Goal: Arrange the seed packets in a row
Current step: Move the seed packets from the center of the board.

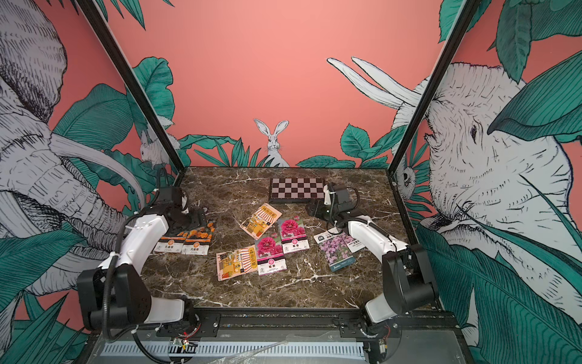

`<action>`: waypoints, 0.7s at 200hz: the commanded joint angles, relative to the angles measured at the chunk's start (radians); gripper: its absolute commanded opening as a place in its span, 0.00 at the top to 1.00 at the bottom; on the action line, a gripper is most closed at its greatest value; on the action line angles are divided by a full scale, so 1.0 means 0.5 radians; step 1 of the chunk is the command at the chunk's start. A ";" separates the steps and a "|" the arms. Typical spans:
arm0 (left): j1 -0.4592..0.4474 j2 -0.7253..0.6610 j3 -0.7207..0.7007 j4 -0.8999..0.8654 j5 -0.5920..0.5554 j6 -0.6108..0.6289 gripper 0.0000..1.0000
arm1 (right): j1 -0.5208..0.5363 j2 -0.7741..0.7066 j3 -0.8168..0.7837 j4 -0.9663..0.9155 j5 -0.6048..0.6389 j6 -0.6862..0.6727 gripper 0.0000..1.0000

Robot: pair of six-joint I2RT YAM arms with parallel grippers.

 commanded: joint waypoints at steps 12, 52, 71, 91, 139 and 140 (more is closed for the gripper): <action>0.010 -0.148 0.003 -0.080 0.042 -0.017 0.01 | 0.357 0.136 0.180 -0.301 0.370 -0.232 0.25; 0.008 -0.209 -0.010 -0.147 -0.156 -0.136 0.01 | 0.764 0.450 0.443 -0.429 0.514 -0.277 0.25; 0.009 -0.219 -0.016 -0.154 -0.167 -0.158 0.01 | 0.914 0.601 0.590 -0.507 0.556 -0.295 0.25; 0.010 -0.265 -0.060 -0.105 -0.219 -0.197 0.01 | 1.014 0.737 0.776 -0.600 0.542 -0.299 0.25; 0.010 -0.355 -0.157 0.025 -0.264 -0.276 0.01 | 1.198 1.049 1.163 -0.929 0.631 -0.422 0.21; 0.009 -0.356 -0.159 0.027 -0.263 -0.274 0.01 | 1.202 1.058 1.171 -0.940 0.636 -0.427 0.21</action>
